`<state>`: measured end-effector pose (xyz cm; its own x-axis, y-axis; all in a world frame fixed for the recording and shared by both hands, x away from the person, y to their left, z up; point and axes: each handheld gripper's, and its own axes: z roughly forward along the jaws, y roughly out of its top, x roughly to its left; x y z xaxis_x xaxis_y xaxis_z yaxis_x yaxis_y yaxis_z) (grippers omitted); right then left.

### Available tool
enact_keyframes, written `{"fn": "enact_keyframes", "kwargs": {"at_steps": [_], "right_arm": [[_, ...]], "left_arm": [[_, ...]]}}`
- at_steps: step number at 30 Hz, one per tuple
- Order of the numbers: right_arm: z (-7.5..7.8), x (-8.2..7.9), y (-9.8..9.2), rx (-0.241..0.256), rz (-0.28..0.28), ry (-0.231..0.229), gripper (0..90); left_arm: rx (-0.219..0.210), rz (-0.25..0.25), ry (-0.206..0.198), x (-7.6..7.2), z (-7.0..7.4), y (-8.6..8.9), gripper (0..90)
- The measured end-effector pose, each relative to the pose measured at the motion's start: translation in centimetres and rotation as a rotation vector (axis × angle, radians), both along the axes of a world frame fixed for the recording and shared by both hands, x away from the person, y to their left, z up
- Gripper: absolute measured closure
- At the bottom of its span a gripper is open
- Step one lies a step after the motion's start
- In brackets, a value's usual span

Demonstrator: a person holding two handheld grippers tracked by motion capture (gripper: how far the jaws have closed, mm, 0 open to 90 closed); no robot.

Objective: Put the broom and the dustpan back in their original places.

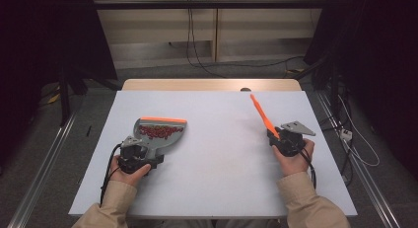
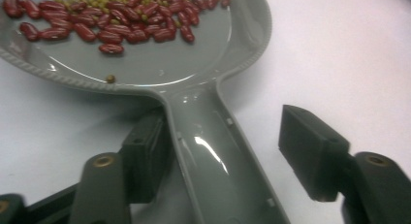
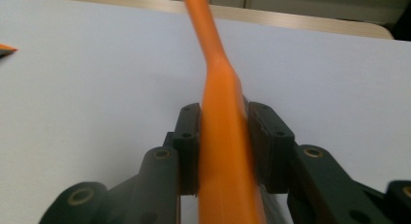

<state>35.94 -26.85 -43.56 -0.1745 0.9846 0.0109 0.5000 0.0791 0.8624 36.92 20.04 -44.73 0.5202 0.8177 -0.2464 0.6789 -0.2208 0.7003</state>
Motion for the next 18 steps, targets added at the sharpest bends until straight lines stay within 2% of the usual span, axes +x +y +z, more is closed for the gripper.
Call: {"fn": "enact_keyframes", "kwargs": {"at_steps": [1,2,4,6,7,10,13,15,18], "right_arm": [[-0.1,0.0,0.3,0.005,0.017,0.001,64.9],[-0.1,0.0,0.6,0.030,0.035,0.005,64.1],[0.0,-0.1,0.9,0.123,0.076,0.002,63.0],[0.3,-0.5,1.2,0.140,0.120,-0.025,59.5],[0.3,-0.7,1.2,0.159,0.141,-0.033,56.9],[0.2,-1.3,1.0,0.196,0.178,-0.021,47.5],[-0.2,-1.8,0.7,0.202,0.216,0.004,41.5],[-0.3,-2.2,0.6,0.203,0.234,0.002,37.3],[-0.3,-2.7,0.5,0.208,0.256,-0.005,34.5]], "left_arm": [[-0.007,-0.007,-0.002,-0.1,0.0,-0.1,33.1],[-0.010,-0.025,-0.001,-0.2,0.0,-0.1,30.6],[-0.025,-0.046,0.005,-0.6,-0.1,0.0,30.0],[-0.037,-0.056,0.014,-0.9,-0.2,0.2,25.9],[-0.036,-0.055,0.006,-1.1,-0.1,0.4,24.1],[-0.061,-0.054,-0.051,-1.5,0.0,1.0,16.5],[-0.090,-0.043,-0.107,-1.8,0.5,1.7,11.3],[-0.115,-0.055,-0.137,-1.8,0.7,1.9,10.4],[-0.124,-0.086,-0.171,-1.9,0.8,2.0,8.8]]}}
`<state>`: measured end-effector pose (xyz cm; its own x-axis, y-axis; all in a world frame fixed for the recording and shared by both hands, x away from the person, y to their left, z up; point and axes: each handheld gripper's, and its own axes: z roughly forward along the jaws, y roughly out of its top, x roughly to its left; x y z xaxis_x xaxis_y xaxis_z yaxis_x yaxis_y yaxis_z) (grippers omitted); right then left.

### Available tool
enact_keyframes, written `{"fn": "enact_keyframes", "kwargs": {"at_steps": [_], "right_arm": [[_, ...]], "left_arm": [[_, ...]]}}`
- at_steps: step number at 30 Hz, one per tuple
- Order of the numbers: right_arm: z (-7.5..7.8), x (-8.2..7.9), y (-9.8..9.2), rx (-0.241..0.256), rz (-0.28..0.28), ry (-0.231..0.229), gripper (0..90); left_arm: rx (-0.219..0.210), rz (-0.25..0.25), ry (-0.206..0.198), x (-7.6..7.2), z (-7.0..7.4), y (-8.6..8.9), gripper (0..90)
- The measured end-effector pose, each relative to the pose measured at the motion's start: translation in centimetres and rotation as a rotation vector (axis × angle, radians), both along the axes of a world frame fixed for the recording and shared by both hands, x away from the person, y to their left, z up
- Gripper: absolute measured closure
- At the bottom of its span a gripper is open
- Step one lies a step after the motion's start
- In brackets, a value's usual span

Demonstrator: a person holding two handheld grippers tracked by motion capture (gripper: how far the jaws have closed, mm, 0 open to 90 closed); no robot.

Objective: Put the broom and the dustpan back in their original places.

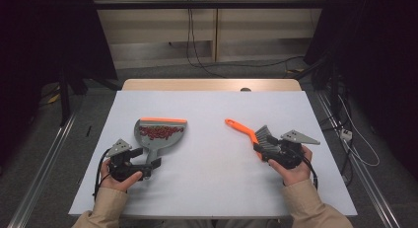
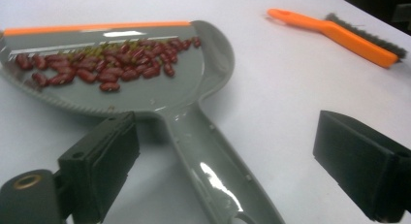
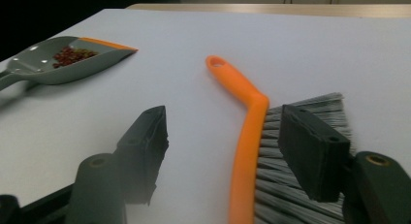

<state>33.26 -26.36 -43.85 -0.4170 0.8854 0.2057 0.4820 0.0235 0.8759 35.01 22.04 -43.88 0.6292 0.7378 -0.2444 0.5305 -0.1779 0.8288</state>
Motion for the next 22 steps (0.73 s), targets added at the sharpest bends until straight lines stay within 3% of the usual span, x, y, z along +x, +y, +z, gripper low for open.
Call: {"fn": "enact_keyframes", "kwargs": {"at_steps": [7,12,22], "right_arm": [[-0.2,-1.6,-0.4,0.004,0.038,-0.028,29.9],[-0.4,-2.3,-1.1,0.000,0.033,-0.027,29.8],[-0.6,-2.7,-0.7,-0.020,0.068,-0.029,29.9]], "left_arm": [[-0.028,-0.069,-0.068,-0.5,0.3,0.3,7.0],[-0.024,-0.061,-0.058,-0.5,0.1,0.3,6.6],[-0.034,-0.072,-0.076,-0.4,0.0,0.2,6.6]]}}
